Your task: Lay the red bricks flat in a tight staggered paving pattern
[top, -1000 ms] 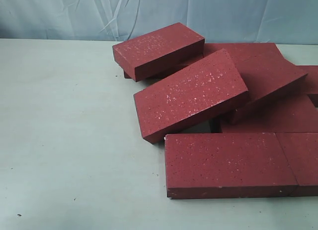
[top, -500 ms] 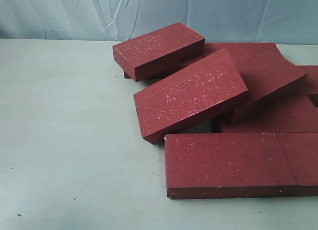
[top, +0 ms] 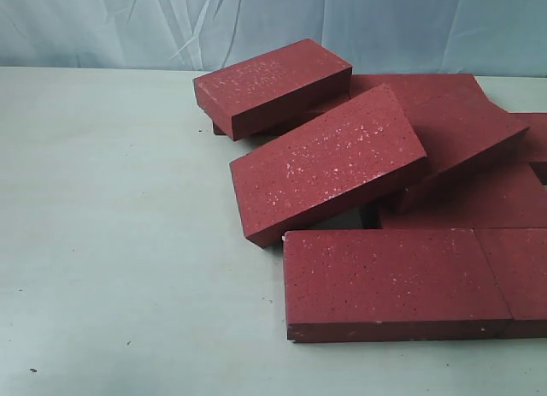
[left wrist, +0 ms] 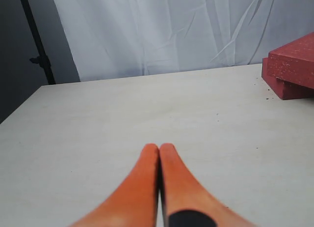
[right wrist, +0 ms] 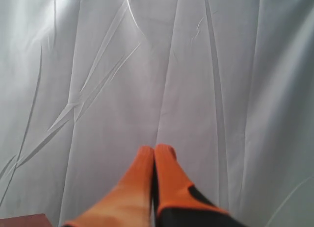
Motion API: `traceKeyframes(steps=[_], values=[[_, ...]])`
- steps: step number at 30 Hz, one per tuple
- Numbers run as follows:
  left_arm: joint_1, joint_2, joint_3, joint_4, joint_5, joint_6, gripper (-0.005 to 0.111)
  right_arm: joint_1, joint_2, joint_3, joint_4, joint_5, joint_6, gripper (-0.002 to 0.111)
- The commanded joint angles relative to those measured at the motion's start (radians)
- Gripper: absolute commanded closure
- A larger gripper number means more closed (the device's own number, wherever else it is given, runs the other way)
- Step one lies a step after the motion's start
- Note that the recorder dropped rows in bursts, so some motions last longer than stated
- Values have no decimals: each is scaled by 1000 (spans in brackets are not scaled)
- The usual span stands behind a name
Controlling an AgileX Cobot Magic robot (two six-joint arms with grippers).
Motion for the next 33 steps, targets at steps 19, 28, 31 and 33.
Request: traceKeyframes(steps=[19, 28, 31, 33], values=[[5, -4, 1, 0, -8, -5, 107, -3, 527, -346, 119, 507, -6, 109], [5, -4, 1, 0, -8, -5, 107, -3, 873, -564, 348, 645, -86, 109], [5, -4, 1, 0, -8, -5, 107, -3, 934, -564, 378, 552, -86, 109], [5, -4, 1, 0, -8, -5, 107, -3, 958, -564, 419, 538, -86, 109]])
